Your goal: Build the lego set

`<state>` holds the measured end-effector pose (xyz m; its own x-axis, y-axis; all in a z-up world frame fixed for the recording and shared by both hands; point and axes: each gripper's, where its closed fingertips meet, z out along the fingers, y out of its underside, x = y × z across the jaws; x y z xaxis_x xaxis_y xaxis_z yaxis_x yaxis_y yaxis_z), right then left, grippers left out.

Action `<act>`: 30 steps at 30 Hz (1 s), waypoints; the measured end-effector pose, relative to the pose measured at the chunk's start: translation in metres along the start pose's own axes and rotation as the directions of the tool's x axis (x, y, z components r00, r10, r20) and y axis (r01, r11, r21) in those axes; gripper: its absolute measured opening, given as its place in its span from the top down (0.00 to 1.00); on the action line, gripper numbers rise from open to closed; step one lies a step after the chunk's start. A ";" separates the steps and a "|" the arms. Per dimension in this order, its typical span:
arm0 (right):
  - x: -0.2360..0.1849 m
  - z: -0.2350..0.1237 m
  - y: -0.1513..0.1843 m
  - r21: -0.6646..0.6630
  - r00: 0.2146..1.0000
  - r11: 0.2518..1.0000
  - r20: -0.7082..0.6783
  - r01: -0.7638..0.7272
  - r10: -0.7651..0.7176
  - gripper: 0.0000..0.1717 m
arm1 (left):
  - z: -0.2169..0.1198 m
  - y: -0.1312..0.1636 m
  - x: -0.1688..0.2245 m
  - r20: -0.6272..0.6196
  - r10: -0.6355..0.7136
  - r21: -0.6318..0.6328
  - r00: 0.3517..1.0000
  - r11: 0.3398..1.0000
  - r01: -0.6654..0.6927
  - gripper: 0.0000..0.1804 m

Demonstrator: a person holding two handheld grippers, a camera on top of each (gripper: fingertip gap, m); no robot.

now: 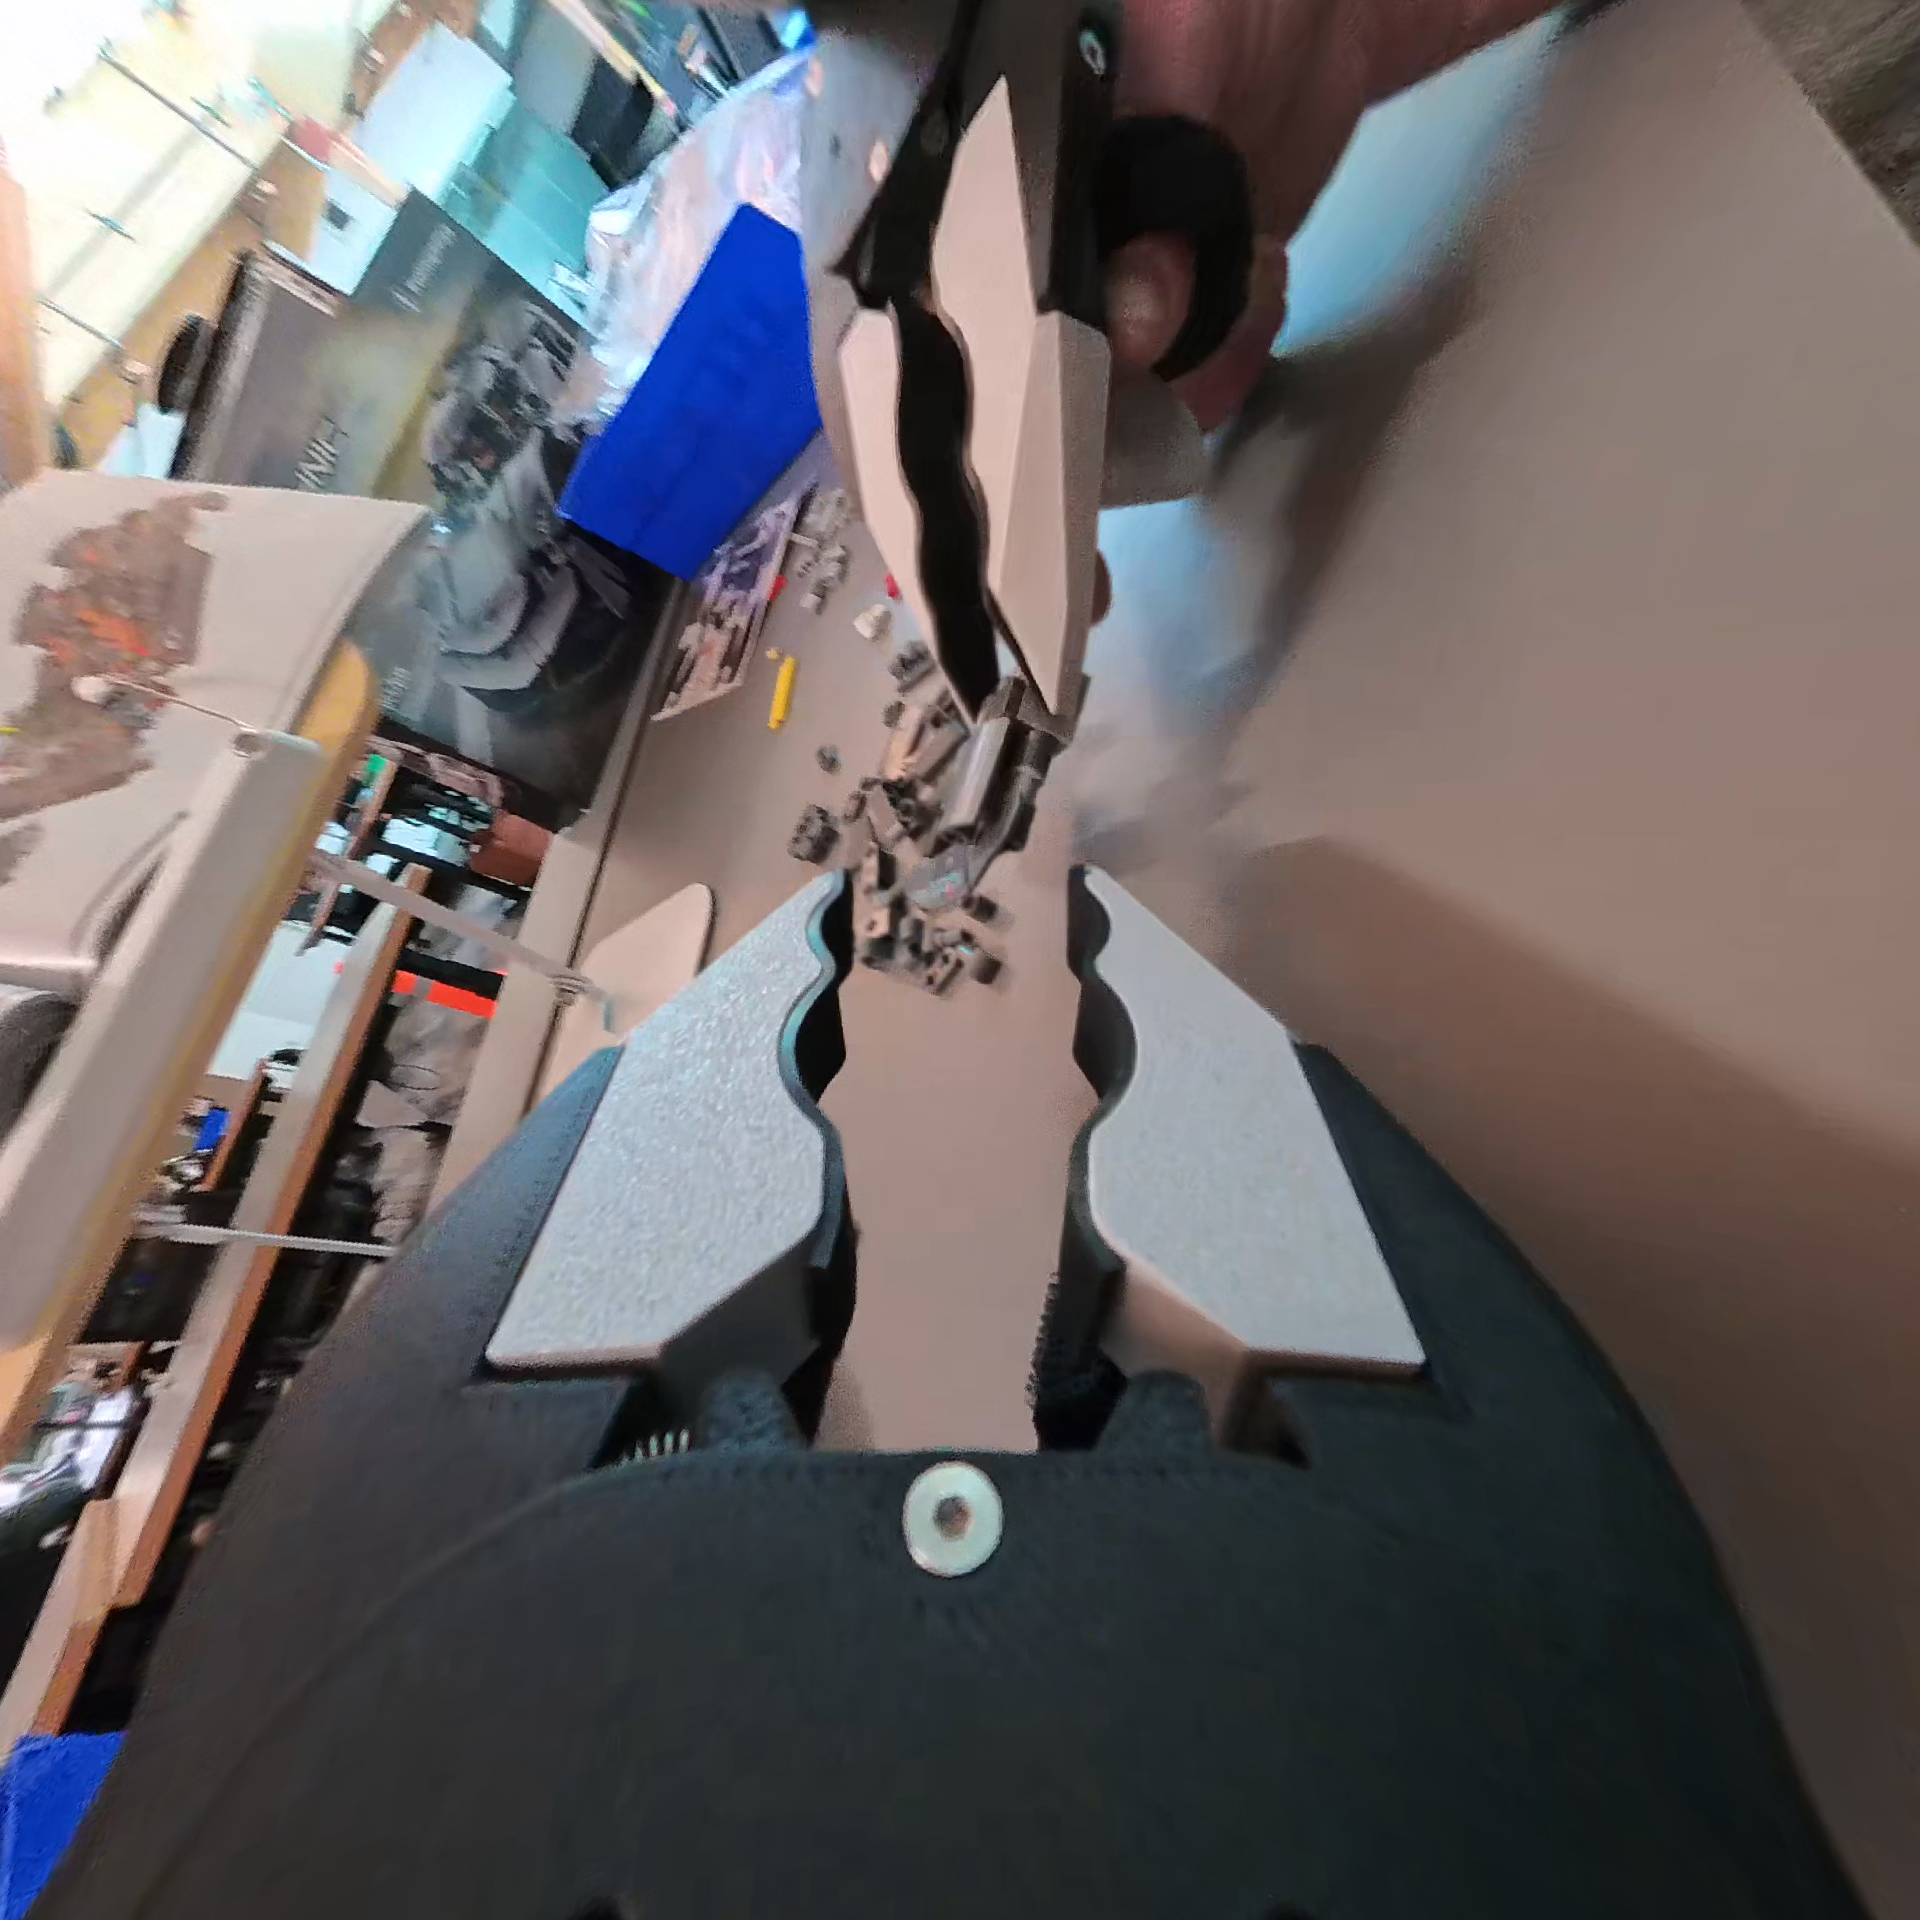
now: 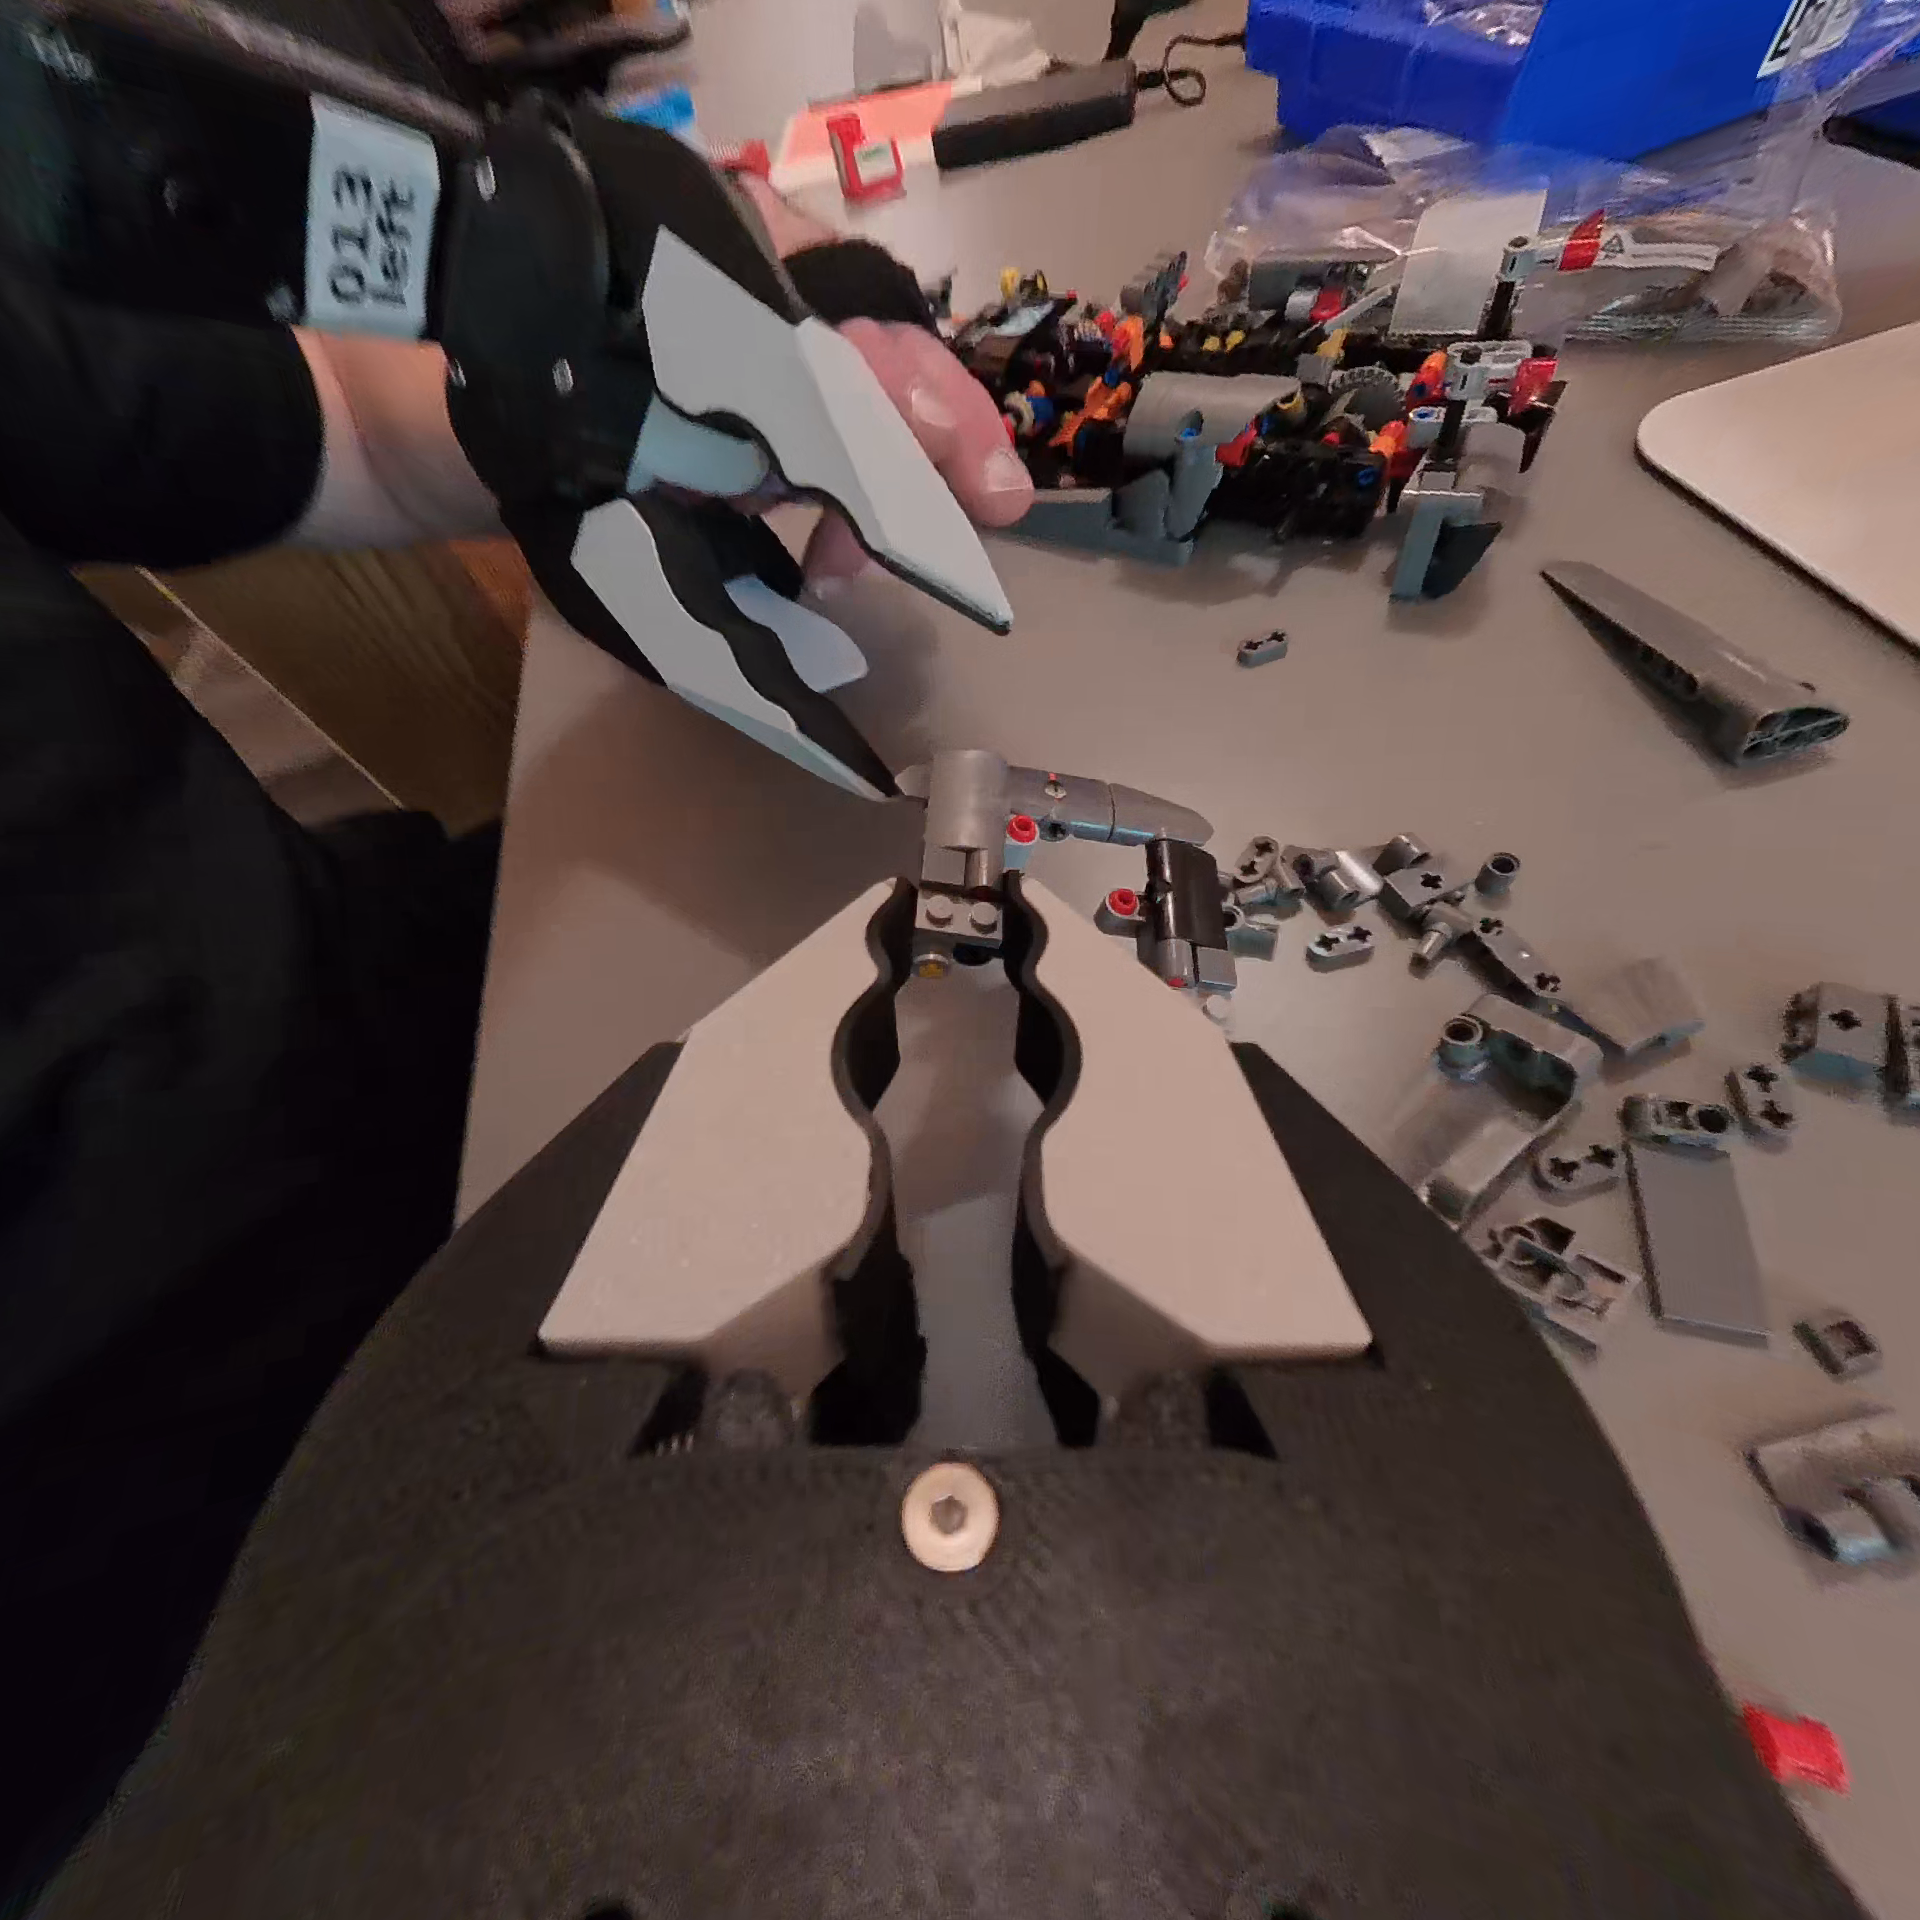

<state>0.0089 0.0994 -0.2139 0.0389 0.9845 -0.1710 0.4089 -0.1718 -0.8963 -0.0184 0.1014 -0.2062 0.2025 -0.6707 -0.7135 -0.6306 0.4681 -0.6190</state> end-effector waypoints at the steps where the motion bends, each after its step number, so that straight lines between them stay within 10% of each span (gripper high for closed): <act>1: -0.001 -0.001 -0.003 0.021 0.999 0.999 0.021 -0.035 0.035 0.92 | 0.000 -0.002 -0.004 0.023 0.001 0.005 1.000 1.000 -0.002 0.80; 30: -0.023 -0.003 -0.015 0.074 0.945 0.969 0.249 -0.235 0.210 0.92 | 0.002 -0.006 0.003 0.065 0.155 0.047 0.986 0.986 -0.158 0.97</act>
<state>0.0046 0.0798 -0.1953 -0.1039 0.8860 -0.4520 0.3196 -0.4006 -0.8587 -0.0123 0.0975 -0.2052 0.1509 -0.5510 -0.8208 -0.6192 0.5946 -0.5130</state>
